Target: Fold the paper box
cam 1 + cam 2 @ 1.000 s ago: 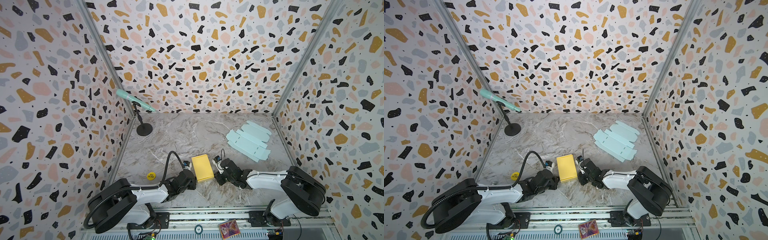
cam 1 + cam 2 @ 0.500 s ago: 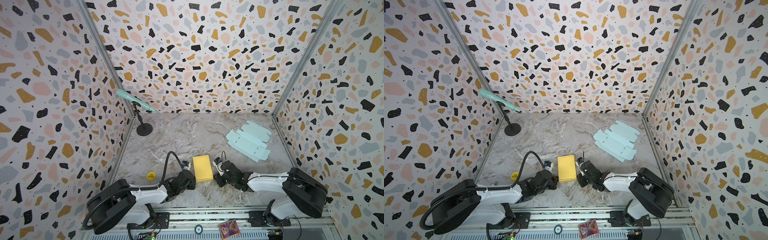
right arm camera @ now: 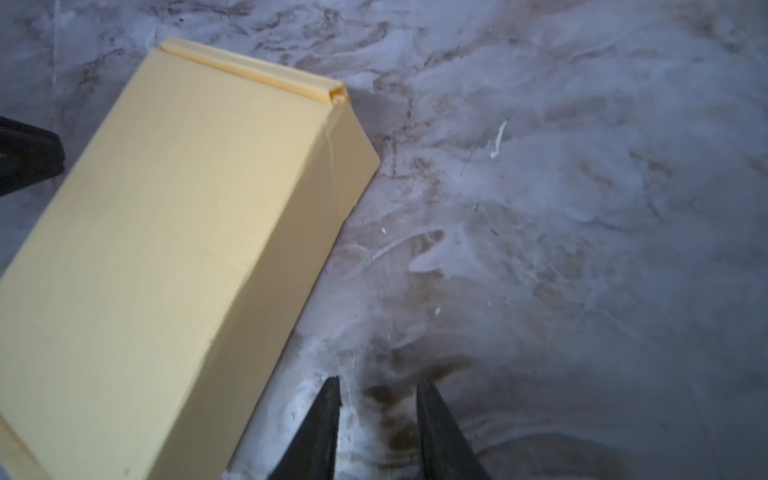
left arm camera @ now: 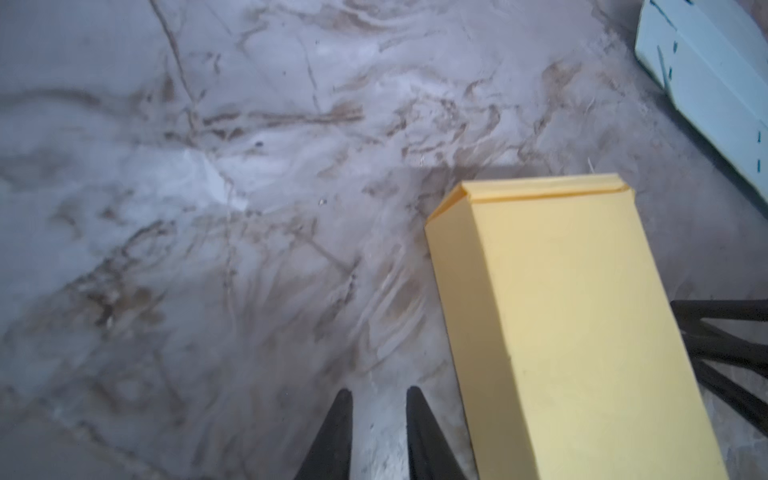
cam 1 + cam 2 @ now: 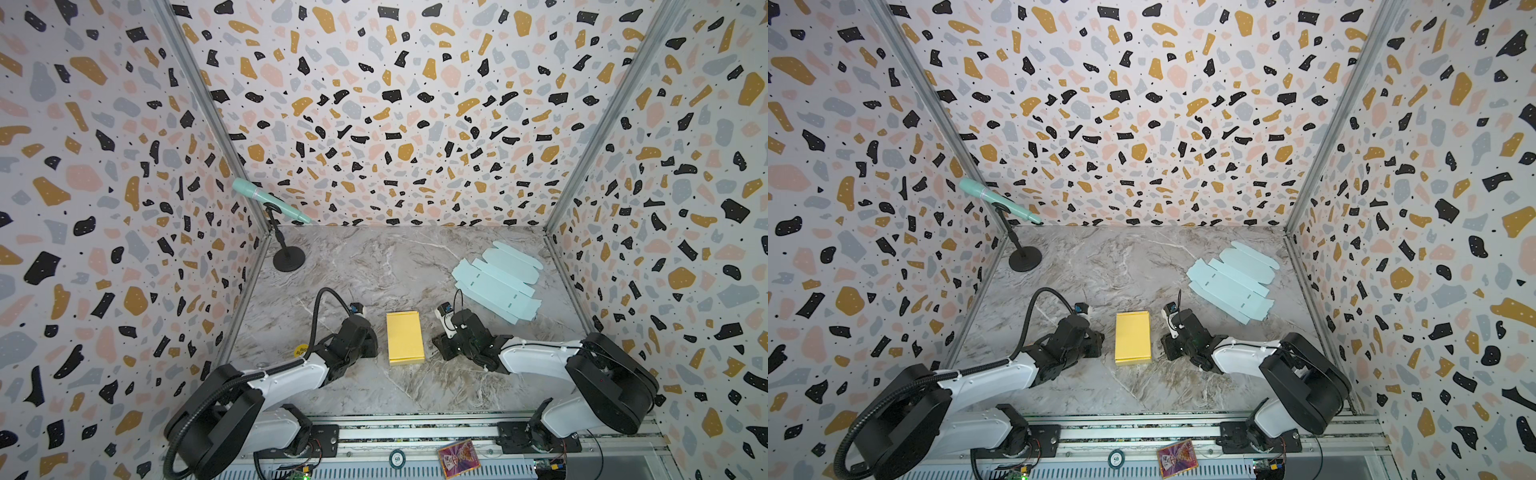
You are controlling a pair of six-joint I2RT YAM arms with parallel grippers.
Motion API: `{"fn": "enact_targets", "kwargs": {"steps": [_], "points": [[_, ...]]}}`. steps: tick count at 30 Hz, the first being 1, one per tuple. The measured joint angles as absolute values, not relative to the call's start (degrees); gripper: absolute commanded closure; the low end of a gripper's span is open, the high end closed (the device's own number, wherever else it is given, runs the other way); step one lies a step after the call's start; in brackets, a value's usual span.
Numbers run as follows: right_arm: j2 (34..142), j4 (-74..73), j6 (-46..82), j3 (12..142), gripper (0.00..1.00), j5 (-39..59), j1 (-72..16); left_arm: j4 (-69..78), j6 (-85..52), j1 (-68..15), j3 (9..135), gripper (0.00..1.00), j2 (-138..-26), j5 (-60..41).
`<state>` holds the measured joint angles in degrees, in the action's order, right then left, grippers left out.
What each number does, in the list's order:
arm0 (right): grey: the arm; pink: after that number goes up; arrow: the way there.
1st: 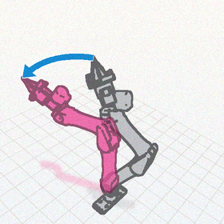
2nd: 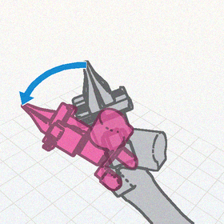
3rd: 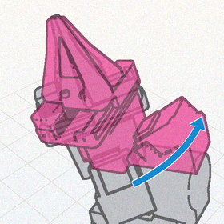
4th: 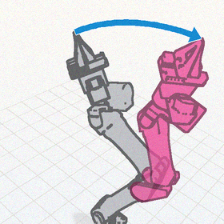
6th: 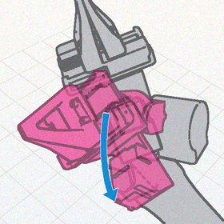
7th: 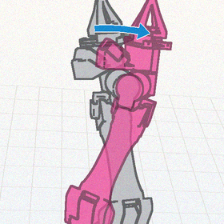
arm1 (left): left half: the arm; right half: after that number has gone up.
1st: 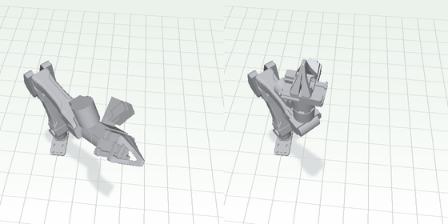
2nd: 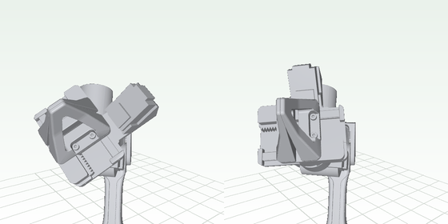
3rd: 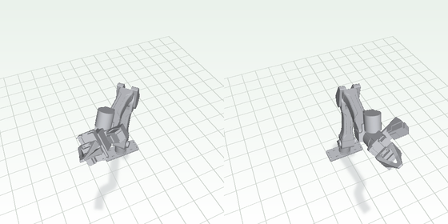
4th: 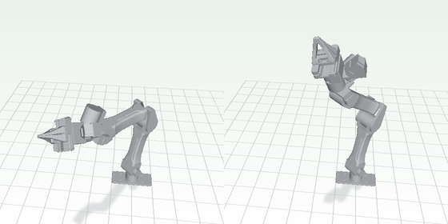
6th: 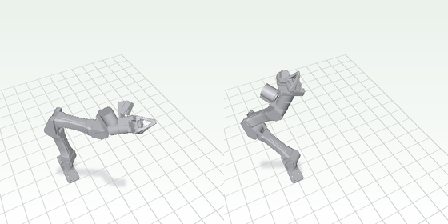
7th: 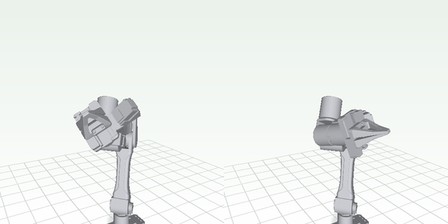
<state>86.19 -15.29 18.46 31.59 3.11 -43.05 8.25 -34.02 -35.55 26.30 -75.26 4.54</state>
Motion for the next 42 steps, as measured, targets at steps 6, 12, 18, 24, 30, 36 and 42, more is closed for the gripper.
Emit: {"fn": "enact_targets", "kwargs": {"steps": [6,12,18,24,30,36,42], "points": [[91.0,-17.5,16.9,34.8,0.68,3.2,-42.3,9.5,-30.8,-34.6,33.3,0.76,-83.8,2.8],[95.3,-19.4,16.3,37.3,0.68,4.4,-42.1,11.0,-29.7,-34.6,34.7,0.76,-88.9,1.1],[95.7,-20.3,16.2,37.7,0.68,5.7,-42.3,12.9,-29.6,-34.8,34.7,0.76,-90.3,-0.3],[95.8,-20.2,16.9,37.7,0.68,6.0,-43.1,13.8,-29.7,-35.1,34.6,0.76,-90.4,0.2],[95.8,-20.2,17.3,37.7,0.68,5.5,-43.4,15.3,-30.4,-35.1,33.7,0.76,-90.5,0.5],[95.7,-20.2,16.4,37.7,0.68,5.7,-41.4,15.9,-30.4,-32.9,32.8,0.76,-90.3,-1.2],[96.5,-20.2,15.3,38.5,0.69,5.8,-38.9,15.0,-28.1,-31.1,35.4,0.76,-92.5,-1.0]]}}
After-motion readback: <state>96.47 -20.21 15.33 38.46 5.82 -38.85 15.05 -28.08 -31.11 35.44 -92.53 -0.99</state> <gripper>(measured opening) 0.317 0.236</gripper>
